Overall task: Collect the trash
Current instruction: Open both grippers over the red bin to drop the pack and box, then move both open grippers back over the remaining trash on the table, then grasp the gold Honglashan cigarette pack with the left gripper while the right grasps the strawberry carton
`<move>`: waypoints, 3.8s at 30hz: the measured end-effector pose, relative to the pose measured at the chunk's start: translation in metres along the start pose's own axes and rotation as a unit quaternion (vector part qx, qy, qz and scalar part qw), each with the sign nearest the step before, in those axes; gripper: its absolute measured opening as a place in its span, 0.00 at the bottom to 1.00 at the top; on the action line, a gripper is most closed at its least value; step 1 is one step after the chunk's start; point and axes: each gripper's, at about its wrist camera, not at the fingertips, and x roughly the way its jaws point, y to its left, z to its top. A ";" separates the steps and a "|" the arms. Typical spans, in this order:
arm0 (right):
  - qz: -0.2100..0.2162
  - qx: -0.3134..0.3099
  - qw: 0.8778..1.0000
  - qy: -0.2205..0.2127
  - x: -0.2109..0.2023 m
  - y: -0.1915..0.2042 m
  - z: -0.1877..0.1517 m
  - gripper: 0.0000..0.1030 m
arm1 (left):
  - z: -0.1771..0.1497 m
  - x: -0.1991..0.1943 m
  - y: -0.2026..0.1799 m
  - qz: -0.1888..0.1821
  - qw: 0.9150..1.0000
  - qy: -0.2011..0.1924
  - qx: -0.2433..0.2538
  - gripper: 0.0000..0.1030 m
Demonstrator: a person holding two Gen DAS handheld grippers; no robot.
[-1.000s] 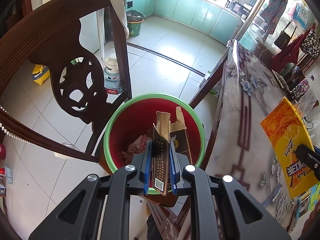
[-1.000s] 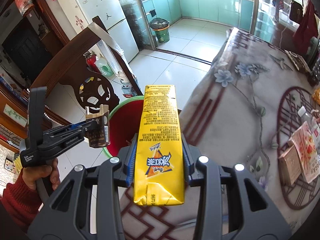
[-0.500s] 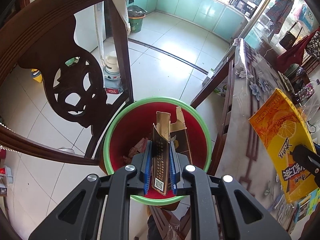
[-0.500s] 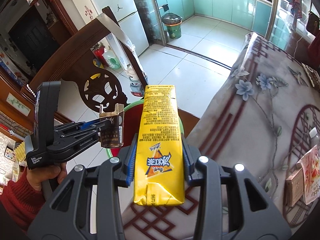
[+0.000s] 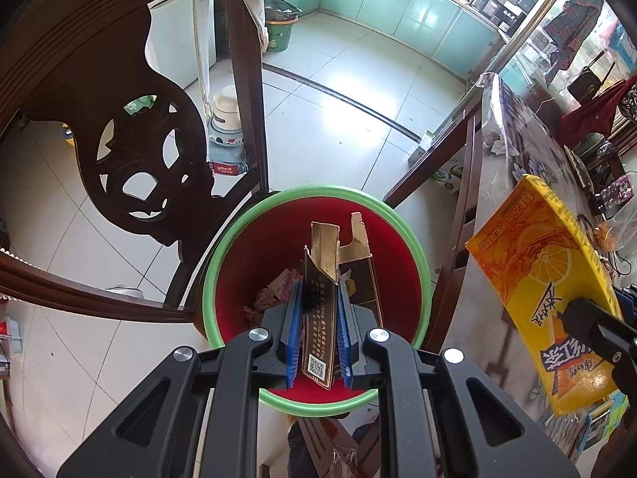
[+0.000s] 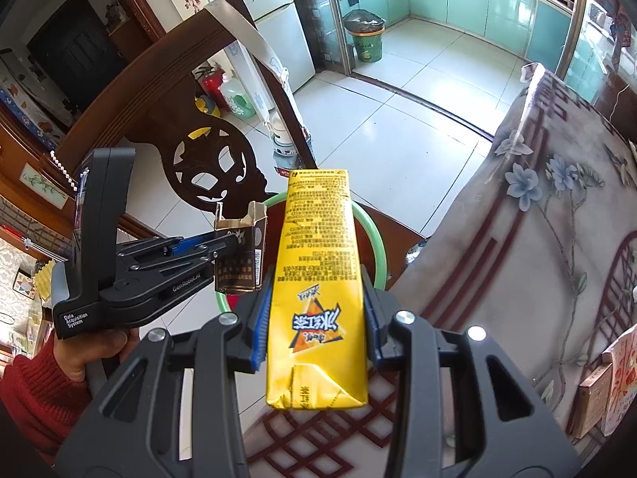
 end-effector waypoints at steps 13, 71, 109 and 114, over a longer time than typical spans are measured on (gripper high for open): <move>0.007 -0.009 1.000 -0.002 -0.001 0.006 0.007 0.44 | 0.004 -0.010 0.007 0.020 1.000 -0.017 -0.006 0.30; -0.041 0.139 0.987 -0.071 -0.192 -0.241 -0.223 0.59 | -0.152 -0.053 -0.317 -0.019 0.991 -0.019 0.133 0.49; -0.040 0.122 0.990 0.057 -0.107 -0.359 -0.195 0.29 | -0.159 -0.028 -0.394 -0.025 0.985 0.033 0.168 0.50; -0.007 0.168 0.985 0.030 -0.115 -0.362 -0.217 0.28 | -0.151 -0.008 -0.408 -0.027 0.985 0.051 0.164 0.50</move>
